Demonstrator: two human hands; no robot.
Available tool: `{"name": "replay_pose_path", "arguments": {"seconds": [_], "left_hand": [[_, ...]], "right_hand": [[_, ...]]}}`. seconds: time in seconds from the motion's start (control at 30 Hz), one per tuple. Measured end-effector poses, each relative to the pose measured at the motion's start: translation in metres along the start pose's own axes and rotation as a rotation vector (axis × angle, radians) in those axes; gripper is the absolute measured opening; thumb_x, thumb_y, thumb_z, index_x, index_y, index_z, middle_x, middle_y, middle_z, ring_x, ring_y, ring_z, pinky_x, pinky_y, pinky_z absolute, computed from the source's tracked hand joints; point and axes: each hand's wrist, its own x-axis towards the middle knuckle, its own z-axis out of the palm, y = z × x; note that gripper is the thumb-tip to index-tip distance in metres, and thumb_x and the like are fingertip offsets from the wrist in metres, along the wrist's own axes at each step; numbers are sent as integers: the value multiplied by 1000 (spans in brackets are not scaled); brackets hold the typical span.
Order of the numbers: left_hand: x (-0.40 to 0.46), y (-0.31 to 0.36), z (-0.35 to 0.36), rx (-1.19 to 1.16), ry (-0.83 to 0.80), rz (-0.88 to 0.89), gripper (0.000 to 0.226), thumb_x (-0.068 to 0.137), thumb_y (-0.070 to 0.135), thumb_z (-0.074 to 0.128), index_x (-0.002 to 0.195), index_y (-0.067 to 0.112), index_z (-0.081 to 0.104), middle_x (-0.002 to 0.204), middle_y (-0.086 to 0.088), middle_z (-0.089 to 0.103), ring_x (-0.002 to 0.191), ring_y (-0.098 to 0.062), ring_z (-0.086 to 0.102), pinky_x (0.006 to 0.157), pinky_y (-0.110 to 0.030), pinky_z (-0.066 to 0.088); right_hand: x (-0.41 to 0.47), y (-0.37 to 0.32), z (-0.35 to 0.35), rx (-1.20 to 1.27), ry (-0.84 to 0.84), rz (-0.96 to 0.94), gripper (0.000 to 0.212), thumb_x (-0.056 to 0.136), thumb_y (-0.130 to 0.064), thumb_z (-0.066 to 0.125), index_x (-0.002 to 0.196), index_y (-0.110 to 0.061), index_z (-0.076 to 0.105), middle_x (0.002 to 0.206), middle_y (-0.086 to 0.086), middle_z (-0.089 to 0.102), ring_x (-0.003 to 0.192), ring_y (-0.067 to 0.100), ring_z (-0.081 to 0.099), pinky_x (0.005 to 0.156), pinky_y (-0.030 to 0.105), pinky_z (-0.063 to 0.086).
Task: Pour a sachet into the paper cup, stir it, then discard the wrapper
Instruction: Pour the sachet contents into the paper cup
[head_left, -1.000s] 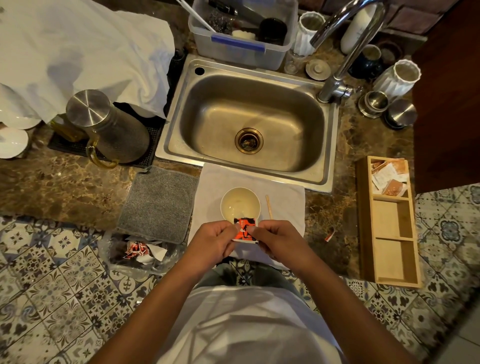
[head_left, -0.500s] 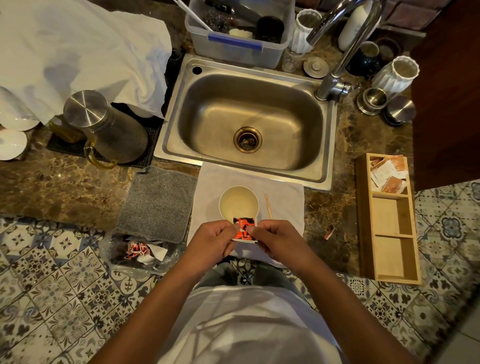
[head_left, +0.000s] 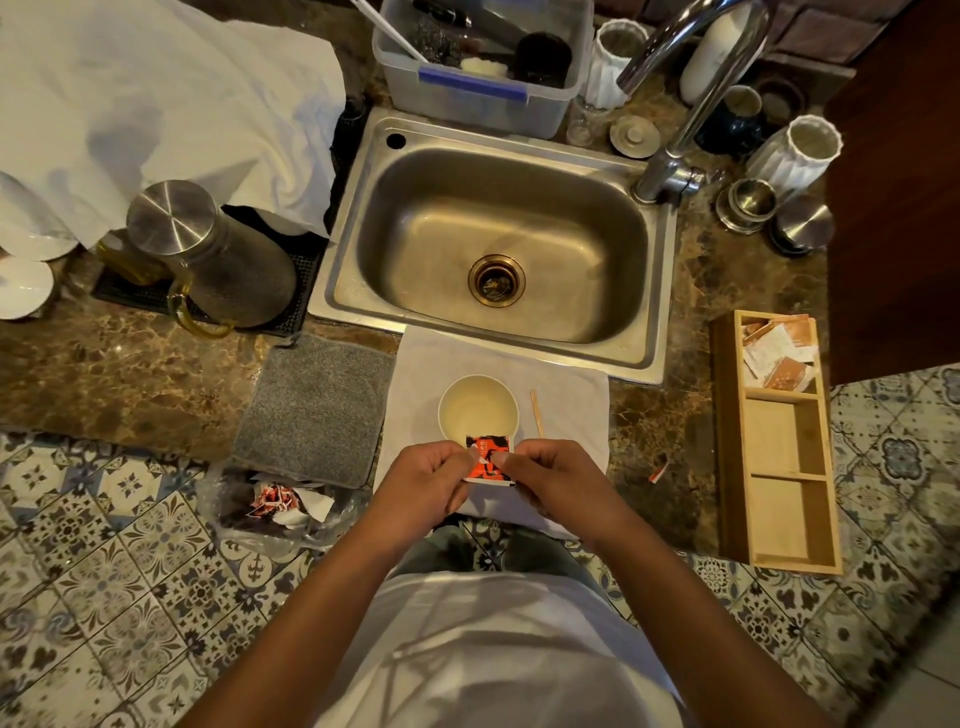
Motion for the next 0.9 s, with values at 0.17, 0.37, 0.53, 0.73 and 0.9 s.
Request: {"name": "replay_pose_path", "arguments": {"seconds": [0.17,0.37,0.53,0.73,0.9], "left_hand": [[2,0,-1,-8,0,7,47,102,25,55,77,-15,50,45,-3,40,41,-14,27,46,-28,24],[5,0,-2,-3,-1,10,48,102,25,55,78,-16,51,44,-1,40,40,-13,27,44,-25,24],[6,1,-4,9,13,28,50,102,26,56,58,3,51,42,-1,41,39,-12,28,43,-24,26],[6,2,-6,14,19,33,52,102,27,56,52,12,49,40,1,42,38,-12,29,44,-25,27],[7,3,-7,-10,10,4,51,101,27,57,54,11,49,41,-1,40,38,-14,28,46,-28,25]], "right_hand": [[2,0,0,-11,-2,8,43,98,-31,65,59,-15,58,51,-1,49,48,11,42,59,30,37],[6,-3,-1,-25,-6,0,44,98,-31,65,57,-17,58,47,-7,50,46,8,43,59,29,38],[7,-7,-2,-9,-22,10,44,98,-32,65,60,-11,60,49,-2,49,45,9,41,54,27,36],[8,-10,-2,-13,-26,28,44,98,-31,65,59,-11,61,48,-2,49,44,7,41,54,24,36],[9,-13,-3,-17,-26,35,43,98,-31,65,60,-10,63,47,-3,51,42,7,42,50,20,36]]}}
